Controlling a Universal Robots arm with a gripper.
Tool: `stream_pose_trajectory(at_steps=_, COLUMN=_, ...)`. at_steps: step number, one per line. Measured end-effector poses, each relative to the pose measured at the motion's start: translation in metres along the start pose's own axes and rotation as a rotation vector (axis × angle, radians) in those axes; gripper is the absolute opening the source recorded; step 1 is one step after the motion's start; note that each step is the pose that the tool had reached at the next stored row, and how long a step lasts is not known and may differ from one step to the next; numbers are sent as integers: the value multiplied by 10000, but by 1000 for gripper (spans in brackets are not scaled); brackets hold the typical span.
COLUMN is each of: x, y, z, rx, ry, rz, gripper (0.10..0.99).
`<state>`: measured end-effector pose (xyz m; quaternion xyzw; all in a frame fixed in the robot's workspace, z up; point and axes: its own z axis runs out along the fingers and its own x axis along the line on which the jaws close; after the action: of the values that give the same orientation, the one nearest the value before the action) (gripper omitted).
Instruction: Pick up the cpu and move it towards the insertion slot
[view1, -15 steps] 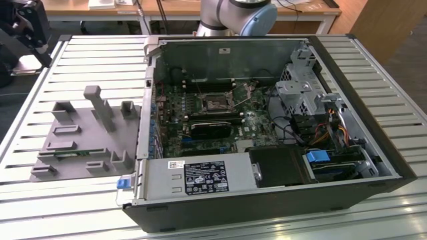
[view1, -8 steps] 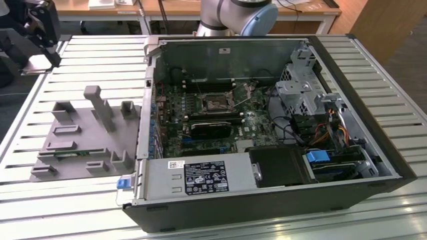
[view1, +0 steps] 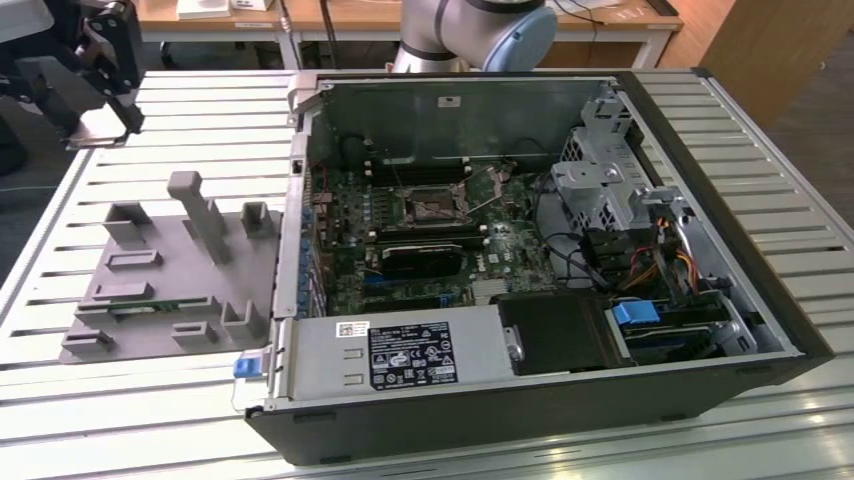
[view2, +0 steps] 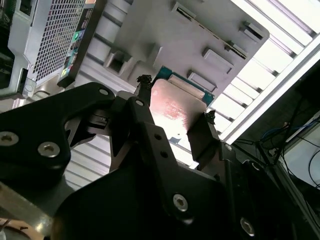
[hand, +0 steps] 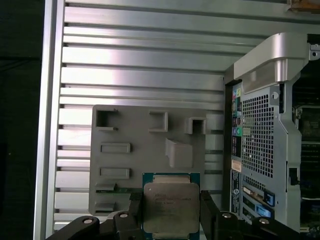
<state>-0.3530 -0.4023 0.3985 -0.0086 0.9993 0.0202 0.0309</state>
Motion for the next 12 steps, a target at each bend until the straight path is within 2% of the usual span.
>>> stream_pose_trajectory(at_steps=12, x=-287, y=-5, z=18, rx=-1, ry=0, rz=0, gripper=541)
